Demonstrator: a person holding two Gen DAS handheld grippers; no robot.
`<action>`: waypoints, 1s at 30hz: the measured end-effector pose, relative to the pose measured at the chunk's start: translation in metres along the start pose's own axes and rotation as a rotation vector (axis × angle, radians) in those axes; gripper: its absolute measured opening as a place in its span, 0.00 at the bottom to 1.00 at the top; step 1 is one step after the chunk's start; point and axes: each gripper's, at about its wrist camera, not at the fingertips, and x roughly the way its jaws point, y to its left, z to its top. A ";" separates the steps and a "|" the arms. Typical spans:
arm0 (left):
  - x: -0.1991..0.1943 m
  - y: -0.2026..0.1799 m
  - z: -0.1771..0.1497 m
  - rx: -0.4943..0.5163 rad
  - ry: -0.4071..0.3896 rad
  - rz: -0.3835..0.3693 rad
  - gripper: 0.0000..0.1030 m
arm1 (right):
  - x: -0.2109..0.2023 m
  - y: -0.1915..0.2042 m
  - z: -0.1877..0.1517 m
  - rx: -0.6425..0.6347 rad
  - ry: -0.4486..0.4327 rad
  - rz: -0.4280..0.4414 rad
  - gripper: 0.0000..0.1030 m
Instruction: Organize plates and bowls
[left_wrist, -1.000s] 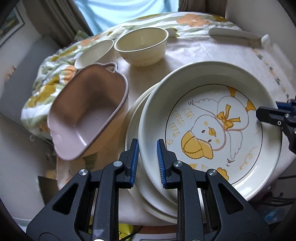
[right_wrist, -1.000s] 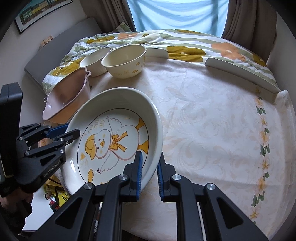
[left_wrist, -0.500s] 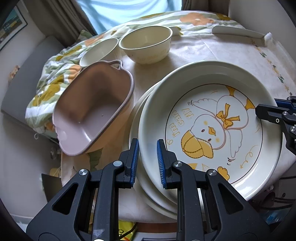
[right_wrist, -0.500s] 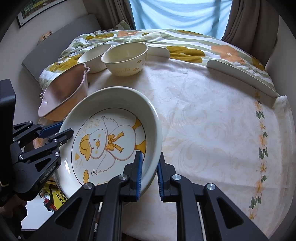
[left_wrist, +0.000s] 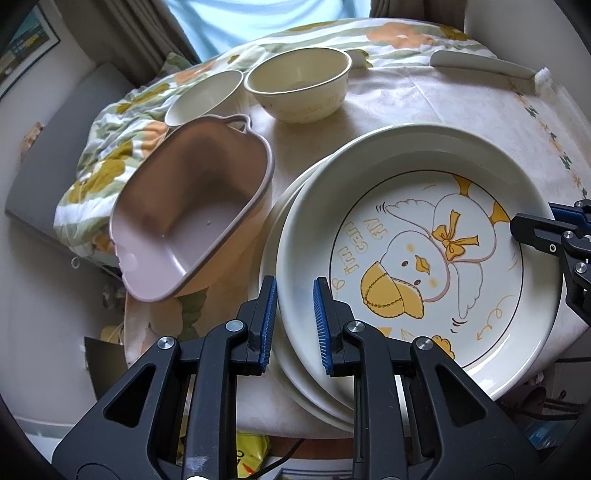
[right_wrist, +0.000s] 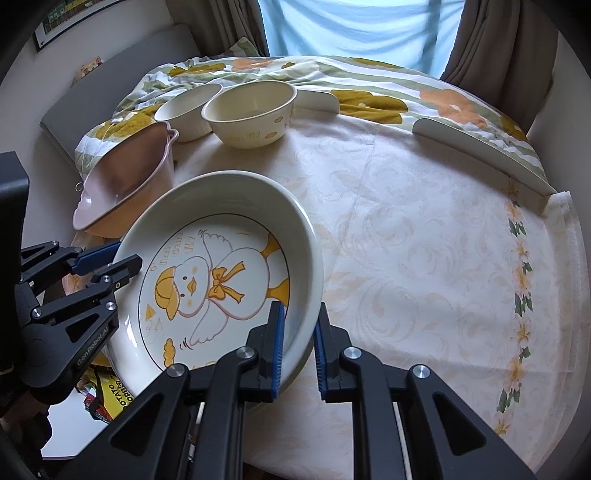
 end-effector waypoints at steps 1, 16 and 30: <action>-0.001 -0.001 0.000 0.003 -0.001 0.006 0.17 | 0.000 0.000 0.000 0.000 0.000 0.000 0.13; -0.005 0.001 0.003 0.010 0.005 0.030 0.18 | 0.001 0.000 0.001 0.006 0.007 0.003 0.13; 0.000 -0.002 -0.001 -0.013 0.040 -0.059 0.72 | -0.001 -0.003 0.002 0.027 0.010 0.026 0.13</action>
